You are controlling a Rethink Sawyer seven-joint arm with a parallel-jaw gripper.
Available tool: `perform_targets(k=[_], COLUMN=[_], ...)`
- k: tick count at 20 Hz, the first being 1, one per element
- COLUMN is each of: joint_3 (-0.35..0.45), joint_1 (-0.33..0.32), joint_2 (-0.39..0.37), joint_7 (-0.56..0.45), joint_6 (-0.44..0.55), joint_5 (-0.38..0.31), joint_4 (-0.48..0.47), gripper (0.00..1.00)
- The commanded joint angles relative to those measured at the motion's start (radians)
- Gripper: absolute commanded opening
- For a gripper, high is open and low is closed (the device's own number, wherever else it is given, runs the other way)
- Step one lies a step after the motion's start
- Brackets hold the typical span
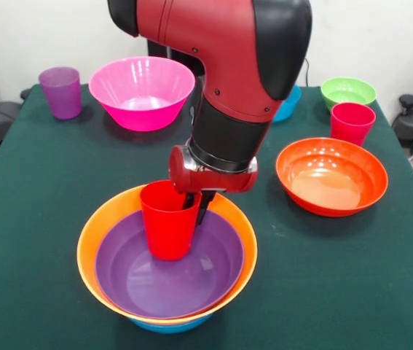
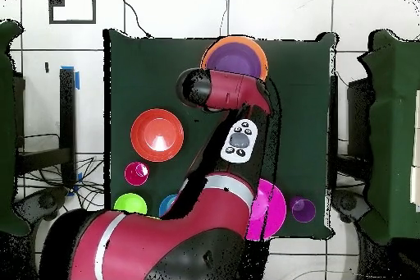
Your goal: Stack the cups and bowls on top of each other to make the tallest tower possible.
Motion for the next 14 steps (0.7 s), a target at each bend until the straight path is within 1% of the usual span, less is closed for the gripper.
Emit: perform_targets(k=[1, 5, 11, 13, 14], joint_3=[0.079, 0.086, 0.104, 0.105, 0.101], joint_1=[0.016, 0.019, 0.018, 0.017, 0.019], joint_2=[0.060, 0.056, 0.034, 0.037, 0.046], joint_7=[0.154, 0.156, 0.163, 0.163, 0.164], joint_6=[-0.028, -0.031, -0.052, -0.049, -0.039], joint_5=[-0.034, -0.028, -0.019, -0.017, -0.015], joint_4=[-0.026, -0.016, 0.029, 0.025, 0.006], gripper=[0.00, 0.00, 0.00, 0.00, 0.00])
